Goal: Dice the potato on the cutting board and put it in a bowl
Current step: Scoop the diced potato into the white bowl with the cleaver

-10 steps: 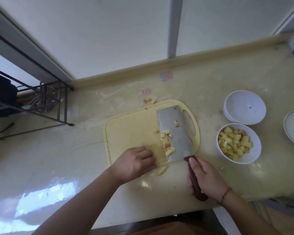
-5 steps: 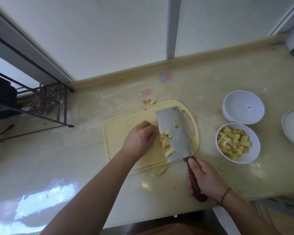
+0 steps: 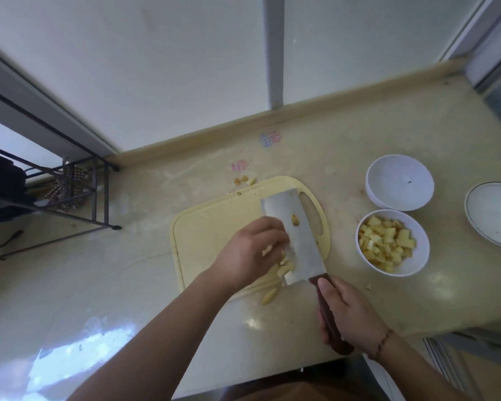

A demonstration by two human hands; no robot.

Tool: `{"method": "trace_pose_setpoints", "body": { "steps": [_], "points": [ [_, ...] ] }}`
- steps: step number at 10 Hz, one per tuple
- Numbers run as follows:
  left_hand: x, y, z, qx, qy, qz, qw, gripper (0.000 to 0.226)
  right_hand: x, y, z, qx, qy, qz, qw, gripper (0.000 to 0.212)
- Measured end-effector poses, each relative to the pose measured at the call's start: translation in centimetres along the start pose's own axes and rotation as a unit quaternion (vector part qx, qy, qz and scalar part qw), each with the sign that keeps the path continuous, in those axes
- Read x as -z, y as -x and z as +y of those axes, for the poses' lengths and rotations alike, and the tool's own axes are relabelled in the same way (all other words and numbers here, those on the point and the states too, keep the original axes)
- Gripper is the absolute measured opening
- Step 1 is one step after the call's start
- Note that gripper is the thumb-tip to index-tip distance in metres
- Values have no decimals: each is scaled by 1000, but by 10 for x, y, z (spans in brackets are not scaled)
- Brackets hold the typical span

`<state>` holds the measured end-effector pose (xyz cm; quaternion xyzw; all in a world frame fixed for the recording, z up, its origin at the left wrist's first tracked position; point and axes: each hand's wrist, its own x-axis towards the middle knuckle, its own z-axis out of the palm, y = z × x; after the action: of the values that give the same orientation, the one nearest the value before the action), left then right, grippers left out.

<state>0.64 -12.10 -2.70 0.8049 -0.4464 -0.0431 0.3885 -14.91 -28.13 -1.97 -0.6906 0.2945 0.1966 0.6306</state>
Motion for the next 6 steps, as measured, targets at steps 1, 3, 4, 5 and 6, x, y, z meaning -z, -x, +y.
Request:
{"method": "trace_pose_setpoints", "body": {
  "steps": [1,3,4,5,6],
  "points": [
    [-4,-4,10,-52,11,-44,998,8,3,10,-1,11,-22,11,1000,29],
    [-8,-23,44,-140,58,-19,988,12,21,45,-2,12,-70,36,997,29],
    [-15,-37,63,-175,74,9,982,23,47,93,-26,36,-121,41,991,30],
    [-27,-48,70,-145,43,-21,988,51,42,32,19,-77,-207,148,964,30],
    [-42,-58,80,-127,1,-130,983,78,-22,-270,114,10,-121,45,992,73]
  ]
}}
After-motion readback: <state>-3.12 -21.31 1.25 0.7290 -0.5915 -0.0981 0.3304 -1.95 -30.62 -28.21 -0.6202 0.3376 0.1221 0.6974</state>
